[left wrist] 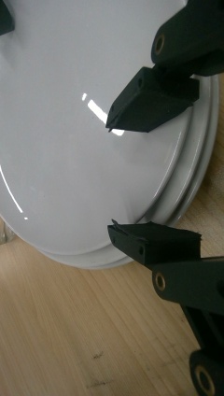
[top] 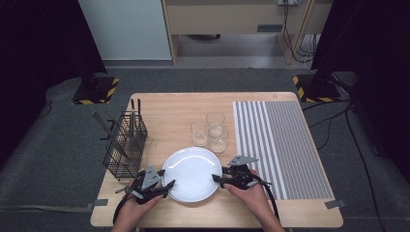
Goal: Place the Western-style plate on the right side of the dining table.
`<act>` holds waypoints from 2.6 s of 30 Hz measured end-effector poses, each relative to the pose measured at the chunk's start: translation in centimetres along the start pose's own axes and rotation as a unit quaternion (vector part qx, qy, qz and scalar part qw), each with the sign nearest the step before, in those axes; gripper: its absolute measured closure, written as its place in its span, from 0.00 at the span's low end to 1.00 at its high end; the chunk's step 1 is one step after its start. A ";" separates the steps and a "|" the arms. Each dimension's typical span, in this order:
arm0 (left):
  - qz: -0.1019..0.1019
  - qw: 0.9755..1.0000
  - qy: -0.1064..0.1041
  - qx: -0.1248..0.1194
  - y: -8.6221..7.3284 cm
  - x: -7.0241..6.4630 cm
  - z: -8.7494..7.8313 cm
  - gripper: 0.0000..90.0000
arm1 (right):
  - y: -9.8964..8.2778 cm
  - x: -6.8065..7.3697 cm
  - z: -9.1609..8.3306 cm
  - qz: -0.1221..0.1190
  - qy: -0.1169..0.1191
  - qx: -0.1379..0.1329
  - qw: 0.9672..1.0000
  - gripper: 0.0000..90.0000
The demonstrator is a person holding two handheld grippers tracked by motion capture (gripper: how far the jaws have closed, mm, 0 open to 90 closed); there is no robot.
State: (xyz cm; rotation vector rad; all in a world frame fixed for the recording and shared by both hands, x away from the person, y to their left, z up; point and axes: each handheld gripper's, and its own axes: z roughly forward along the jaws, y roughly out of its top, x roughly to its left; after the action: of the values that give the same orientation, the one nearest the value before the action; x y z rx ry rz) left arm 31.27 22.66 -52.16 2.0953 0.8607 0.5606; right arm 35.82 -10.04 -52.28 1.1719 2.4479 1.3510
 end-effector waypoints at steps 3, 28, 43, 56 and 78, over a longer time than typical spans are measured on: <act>0.001 1.000 0.002 0.000 0.0 -0.1 0.1 0.47 | 0.1 0.0 -0.4 -0.003 0.007 -0.010 1.000 0.57; -0.015 1.000 0.001 0.000 0.2 -0.7 1.0 0.46 | 2.5 0.2 -1.3 -0.011 -0.016 -0.046 0.999 0.70; 0.001 1.000 -0.017 -0.012 0.8 -1.7 1.6 0.43 | 4.9 0.6 -1.3 -0.009 -0.042 -0.066 0.997 0.81; -0.006 1.000 0.002 -0.021 1.1 -1.8 2.0 0.39 | 7.4 1.1 -1.5 -0.018 -0.048 -0.064 0.997 0.87; 0.000 0.999 0.044 -0.027 1.9 -2.2 2.9 0.33 | 12.6 5.2 -3.0 -0.112 -0.060 -0.047 0.991 0.93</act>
State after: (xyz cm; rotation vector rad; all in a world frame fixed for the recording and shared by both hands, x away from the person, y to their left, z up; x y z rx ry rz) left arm 32.35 18.79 -52.58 2.0344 0.8861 0.6728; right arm 38.17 -4.74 -39.55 0.8984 2.3229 1.2775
